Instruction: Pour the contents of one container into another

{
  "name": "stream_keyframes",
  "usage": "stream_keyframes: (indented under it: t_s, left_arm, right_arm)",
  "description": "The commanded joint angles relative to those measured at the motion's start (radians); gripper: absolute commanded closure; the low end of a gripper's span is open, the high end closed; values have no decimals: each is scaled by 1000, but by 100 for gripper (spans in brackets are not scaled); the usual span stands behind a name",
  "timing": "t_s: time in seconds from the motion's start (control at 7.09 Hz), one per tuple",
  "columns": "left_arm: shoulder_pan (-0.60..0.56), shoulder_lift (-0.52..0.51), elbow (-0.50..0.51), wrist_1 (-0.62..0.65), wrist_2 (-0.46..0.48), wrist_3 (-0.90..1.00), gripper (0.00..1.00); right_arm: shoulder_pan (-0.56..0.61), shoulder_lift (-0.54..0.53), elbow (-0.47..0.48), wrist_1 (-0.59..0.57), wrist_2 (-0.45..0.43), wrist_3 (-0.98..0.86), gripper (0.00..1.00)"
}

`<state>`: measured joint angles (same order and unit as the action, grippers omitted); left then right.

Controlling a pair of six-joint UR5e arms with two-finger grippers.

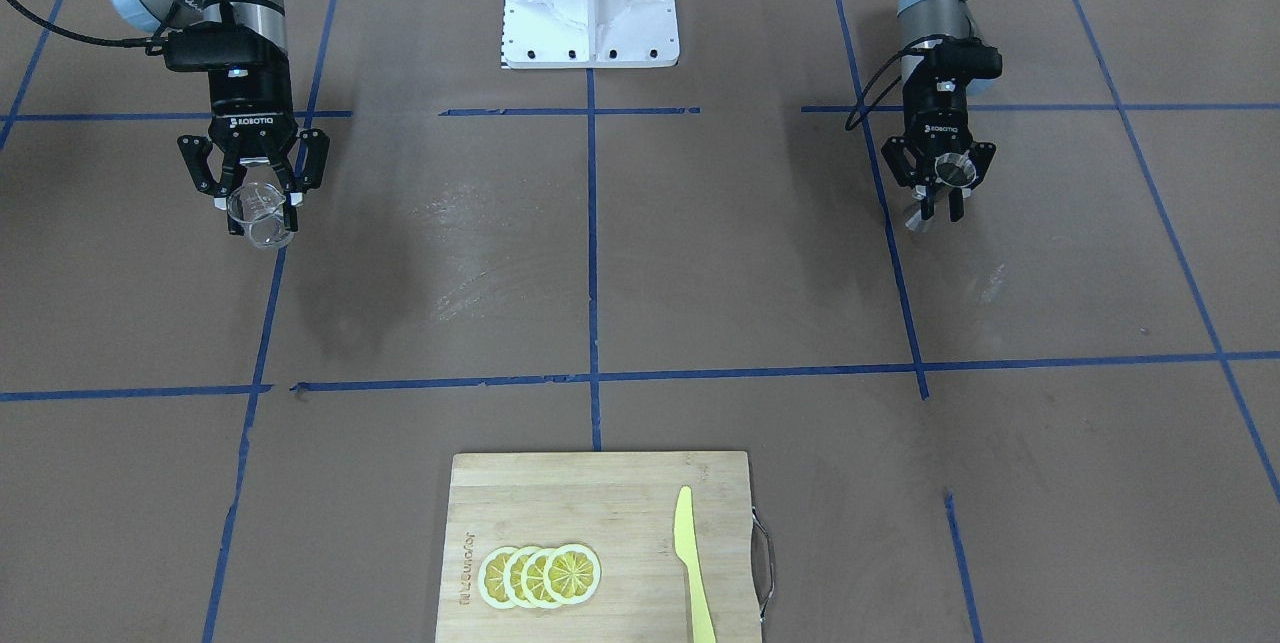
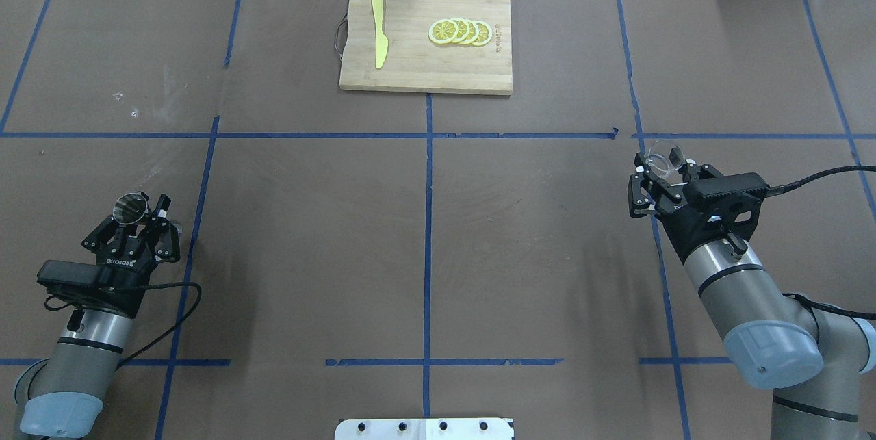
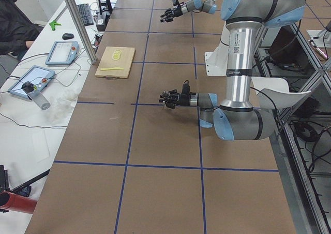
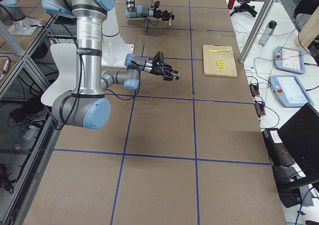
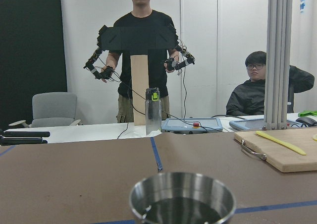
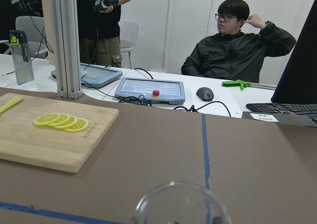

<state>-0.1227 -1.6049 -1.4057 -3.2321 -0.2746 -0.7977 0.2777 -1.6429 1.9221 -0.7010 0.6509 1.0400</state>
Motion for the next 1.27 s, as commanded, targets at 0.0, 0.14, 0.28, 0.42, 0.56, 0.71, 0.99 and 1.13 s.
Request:
stream_keyframes:
  t_s: [0.0,0.14,0.28,0.42,0.56,0.71,0.99,1.13]
  left_arm:
    - [0,-1,8,0,0,0,59]
    - [0,0,8,0,0,0,59]
    - [0,0,8,0,-2,-2,58]
    - [0,0,8,0,-2,-2,58]
    - [0,-1,8,0,-12,-2,57]
    - [0,-1,8,2,-14,-2,55]
    - [0,-1,8,0,-14,0,50]
    - [0,-1,8,0,-15,0,49]
  right_arm:
    - [0,0,-2,0,0,0,100]
    - [0,0,0,0,0,0,100]
    - [0,0,0,0,0,0,100]
    - [0,0,0,0,0,0,100]
    - [0,0,0,0,0,0,100]
    - [0,0,-2,0,0,0,100]
    - [0,0,-2,0,0,0,100]
    - [0,0,-2,0,0,0,100]
